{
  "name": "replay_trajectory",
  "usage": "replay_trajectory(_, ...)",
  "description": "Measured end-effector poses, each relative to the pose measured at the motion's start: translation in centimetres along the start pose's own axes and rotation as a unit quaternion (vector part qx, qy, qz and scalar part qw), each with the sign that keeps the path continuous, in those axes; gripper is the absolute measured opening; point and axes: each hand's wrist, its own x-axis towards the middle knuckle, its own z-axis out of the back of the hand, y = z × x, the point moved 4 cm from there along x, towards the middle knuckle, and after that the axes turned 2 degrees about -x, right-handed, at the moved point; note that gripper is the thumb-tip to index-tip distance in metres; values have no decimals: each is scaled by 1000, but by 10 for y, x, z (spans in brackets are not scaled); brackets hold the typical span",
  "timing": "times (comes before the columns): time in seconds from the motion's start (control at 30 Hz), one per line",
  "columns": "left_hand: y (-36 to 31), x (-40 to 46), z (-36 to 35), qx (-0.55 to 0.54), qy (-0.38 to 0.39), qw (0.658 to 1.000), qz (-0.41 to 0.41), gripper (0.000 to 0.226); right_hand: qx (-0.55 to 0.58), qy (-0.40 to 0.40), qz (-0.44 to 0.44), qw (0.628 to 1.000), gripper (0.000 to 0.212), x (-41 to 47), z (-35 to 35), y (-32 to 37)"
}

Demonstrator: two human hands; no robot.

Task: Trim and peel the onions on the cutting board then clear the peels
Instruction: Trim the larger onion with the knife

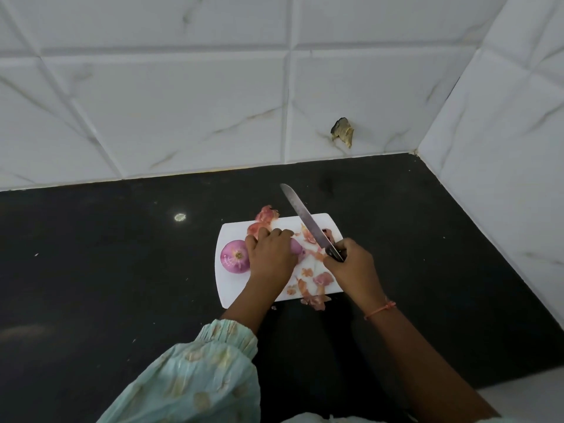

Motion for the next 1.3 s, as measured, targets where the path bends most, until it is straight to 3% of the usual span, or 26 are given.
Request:
replay_trajectory(0.17, 46, -15, 38, -59, -17, 997, 36, 72, 37, -60, 94, 993, 13, -10, -4, 15)
replay_trajectory(0.3, 98, -22, 55, -142, 91, 985, 40, 83, -58, -36, 38, 997, 39, -6, -16, 8)
replay_trajectory(0.43, 108, -28, 34, -203, 99, 974, 28, 87, -61, -25, 62, 996, 25, -8, -24, 18)
replay_trajectory(0.6, 103, -26, 15, -249, 6, 967, 54, 75, -44, -50, 84, 994, 15, -9, -13, 25)
replay_trajectory(0.7, 105, -30, 13, -279, -72, 953, 93, 64, 21, -15, 48, 999, 16, -9, -10, 26)
replay_trajectory(0.77, 104, -34, 23, -409, -107, 899, 112, 51, 52, -19, 41, 998, 14, -12, -8, 29)
replay_trajectory(0.8, 101, -34, 30, -503, -103, 850, 119, 45, 76, -12, 31, 997, 13, -13, -8, 31)
replay_trajectory(0.9, 77, -34, 47, -760, 14, 634, 139, 41, 180, 24, -16, 983, 24, -15, -14, 33)
replay_trajectory(0.93, 70, -35, 50, -797, 47, 586, 138, 43, 211, 31, -27, 977, 31, -16, -17, 35)
replay_trajectory(1.0, 61, -36, 50, -823, 86, 547, 129, 47, 246, 41, -30, 968, 41, -17, -21, 43)
replay_trajectory(1.07, 56, -36, 44, -835, 101, 525, 125, 49, 248, 48, -16, 967, 36, -20, -23, 50)
replay_trajectory(1.3, 44, -37, 31, -845, 135, 501, 133, 61, 188, 71, 45, 979, 26, -25, -33, 57)
